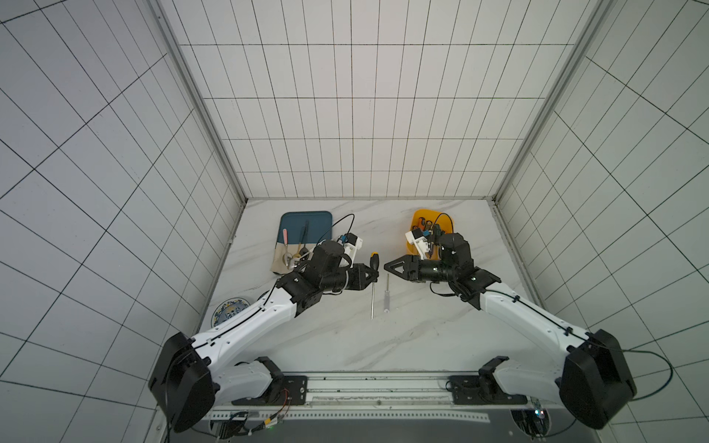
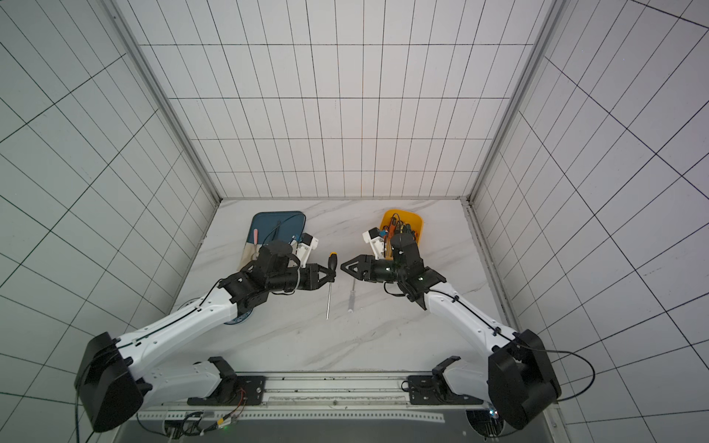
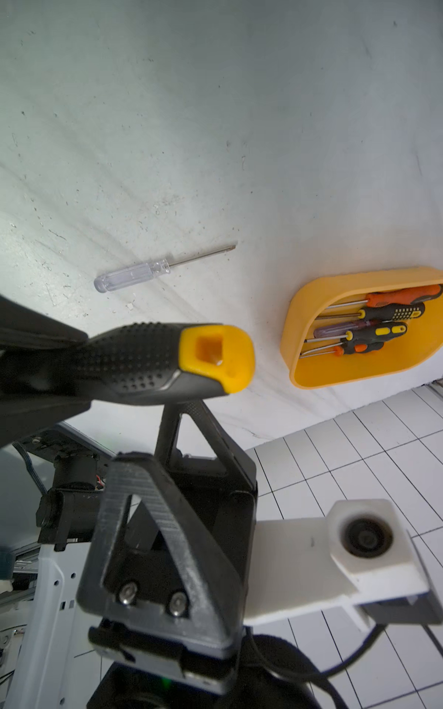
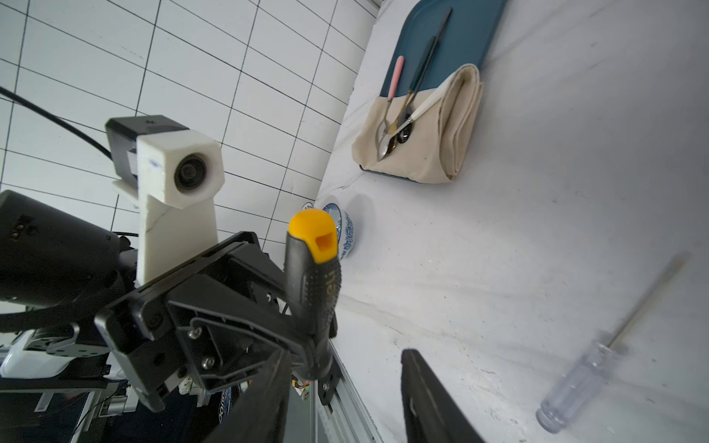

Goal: Put the screwdriver on the desktop into the storage box
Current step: Place the screwdriver in the storage box.

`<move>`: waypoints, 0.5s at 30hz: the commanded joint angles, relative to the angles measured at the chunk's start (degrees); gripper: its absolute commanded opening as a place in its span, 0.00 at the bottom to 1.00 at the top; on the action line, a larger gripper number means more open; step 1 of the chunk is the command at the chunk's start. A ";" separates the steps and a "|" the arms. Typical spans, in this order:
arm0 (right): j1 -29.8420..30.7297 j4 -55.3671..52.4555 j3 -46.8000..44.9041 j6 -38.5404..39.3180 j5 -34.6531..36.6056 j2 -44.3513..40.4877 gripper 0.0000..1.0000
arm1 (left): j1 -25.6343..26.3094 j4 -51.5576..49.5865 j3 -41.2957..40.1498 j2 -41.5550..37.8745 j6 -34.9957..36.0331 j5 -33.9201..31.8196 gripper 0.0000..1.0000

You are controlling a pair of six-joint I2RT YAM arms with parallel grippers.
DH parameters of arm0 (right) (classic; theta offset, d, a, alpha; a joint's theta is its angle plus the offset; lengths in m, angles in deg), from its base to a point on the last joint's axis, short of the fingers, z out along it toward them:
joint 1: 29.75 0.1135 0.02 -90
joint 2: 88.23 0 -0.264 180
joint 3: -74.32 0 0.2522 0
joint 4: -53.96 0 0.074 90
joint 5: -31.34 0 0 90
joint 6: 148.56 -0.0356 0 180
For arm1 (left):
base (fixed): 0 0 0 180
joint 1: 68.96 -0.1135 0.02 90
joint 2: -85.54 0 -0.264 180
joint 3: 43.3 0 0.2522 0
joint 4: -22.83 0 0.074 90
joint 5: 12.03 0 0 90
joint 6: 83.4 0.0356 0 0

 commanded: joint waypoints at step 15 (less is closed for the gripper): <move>3.52 7.37 5.35 -2.22 -4.87 4.27 0.47 | -0.01 10.03 -3.71 -3.82 -1.91 8.07 0.00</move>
